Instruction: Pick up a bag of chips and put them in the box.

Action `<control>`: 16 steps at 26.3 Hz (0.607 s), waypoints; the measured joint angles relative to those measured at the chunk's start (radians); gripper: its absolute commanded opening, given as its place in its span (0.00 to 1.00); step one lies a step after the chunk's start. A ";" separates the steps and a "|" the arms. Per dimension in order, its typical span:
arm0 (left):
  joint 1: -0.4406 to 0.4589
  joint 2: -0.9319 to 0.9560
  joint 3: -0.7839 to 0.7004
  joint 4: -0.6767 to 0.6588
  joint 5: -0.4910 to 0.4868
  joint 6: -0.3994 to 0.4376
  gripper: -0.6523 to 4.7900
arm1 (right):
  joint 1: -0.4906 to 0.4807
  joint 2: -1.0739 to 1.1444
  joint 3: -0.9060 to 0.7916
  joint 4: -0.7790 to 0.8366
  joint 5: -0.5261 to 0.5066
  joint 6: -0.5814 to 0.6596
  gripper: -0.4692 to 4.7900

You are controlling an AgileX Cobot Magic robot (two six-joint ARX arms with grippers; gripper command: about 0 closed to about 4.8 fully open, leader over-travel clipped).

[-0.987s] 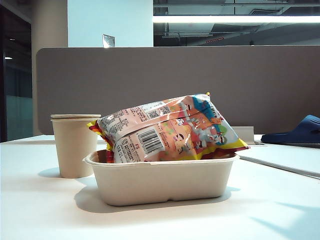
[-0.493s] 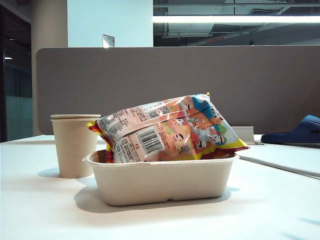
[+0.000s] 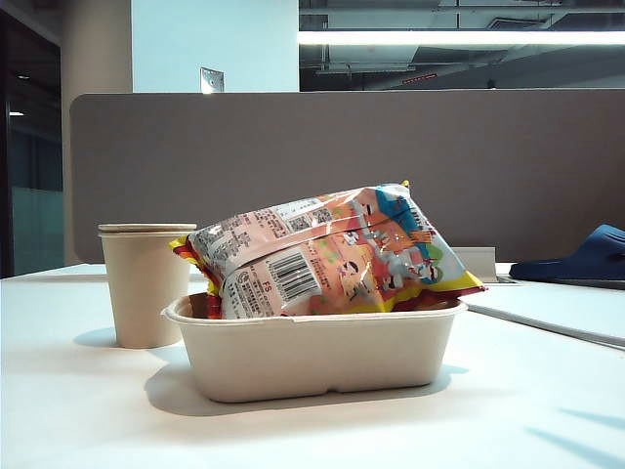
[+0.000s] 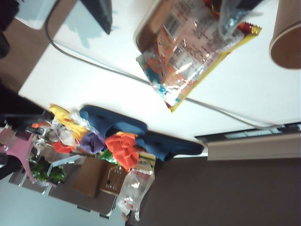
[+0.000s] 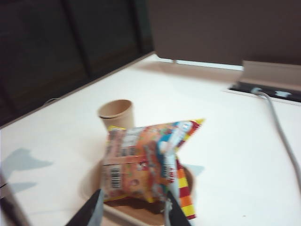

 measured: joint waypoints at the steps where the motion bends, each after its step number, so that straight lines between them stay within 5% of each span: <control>1: 0.000 0.000 -0.020 0.029 0.000 0.000 0.60 | 0.000 0.000 -0.019 0.021 0.010 0.001 0.40; 9: 0.000 0.000 -0.153 0.172 -0.018 0.000 0.39 | 0.000 0.000 -0.146 0.161 0.125 0.015 0.40; 16: 0.000 0.000 -0.222 0.201 -0.080 0.013 0.32 | 0.000 0.000 -0.221 0.178 0.207 0.016 0.34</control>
